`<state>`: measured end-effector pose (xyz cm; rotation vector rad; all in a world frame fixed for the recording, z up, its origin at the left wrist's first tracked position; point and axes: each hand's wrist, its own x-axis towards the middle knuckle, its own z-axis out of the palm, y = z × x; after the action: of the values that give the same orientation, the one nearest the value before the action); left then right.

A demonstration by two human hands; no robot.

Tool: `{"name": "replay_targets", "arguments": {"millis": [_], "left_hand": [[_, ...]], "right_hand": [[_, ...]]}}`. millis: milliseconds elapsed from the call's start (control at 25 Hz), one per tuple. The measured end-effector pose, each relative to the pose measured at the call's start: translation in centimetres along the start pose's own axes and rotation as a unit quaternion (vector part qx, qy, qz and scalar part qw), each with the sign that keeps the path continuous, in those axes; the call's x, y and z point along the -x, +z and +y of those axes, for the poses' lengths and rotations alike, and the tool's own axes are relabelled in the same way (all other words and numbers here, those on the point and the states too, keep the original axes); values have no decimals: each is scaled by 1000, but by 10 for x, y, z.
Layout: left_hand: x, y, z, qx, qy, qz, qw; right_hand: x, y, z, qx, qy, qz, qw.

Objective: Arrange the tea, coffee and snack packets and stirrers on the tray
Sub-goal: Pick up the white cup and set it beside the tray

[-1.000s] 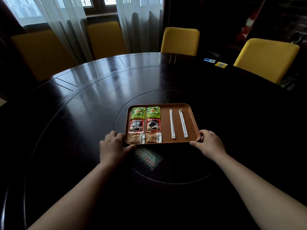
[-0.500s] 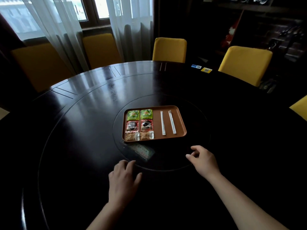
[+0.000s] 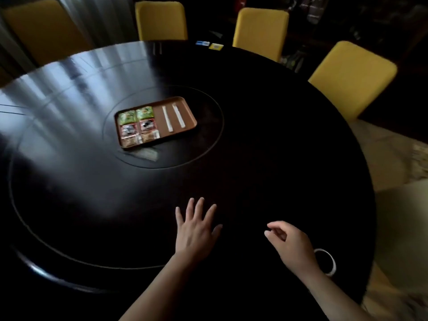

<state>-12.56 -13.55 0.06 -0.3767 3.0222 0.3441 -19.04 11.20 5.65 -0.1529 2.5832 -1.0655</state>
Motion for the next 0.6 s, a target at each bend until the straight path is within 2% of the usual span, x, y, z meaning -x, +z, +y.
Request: {"name": "replay_targets", "arguments": {"millis": [160, 320, 440, 600], "left_hand": [[8, 23, -1, -26, 6, 2, 1000], [8, 22, -2, -25, 2, 1, 1000], [10, 20, 0, -24, -1, -14, 1000], [10, 21, -1, -16, 0, -10, 1000]], "right_hand": [[76, -22, 51, -27, 78, 64, 995], [129, -13, 90, -32, 169, 128, 977], [137, -8, 99, -86, 224, 182, 954], [117, 6, 91, -130, 240, 200, 941]]}}
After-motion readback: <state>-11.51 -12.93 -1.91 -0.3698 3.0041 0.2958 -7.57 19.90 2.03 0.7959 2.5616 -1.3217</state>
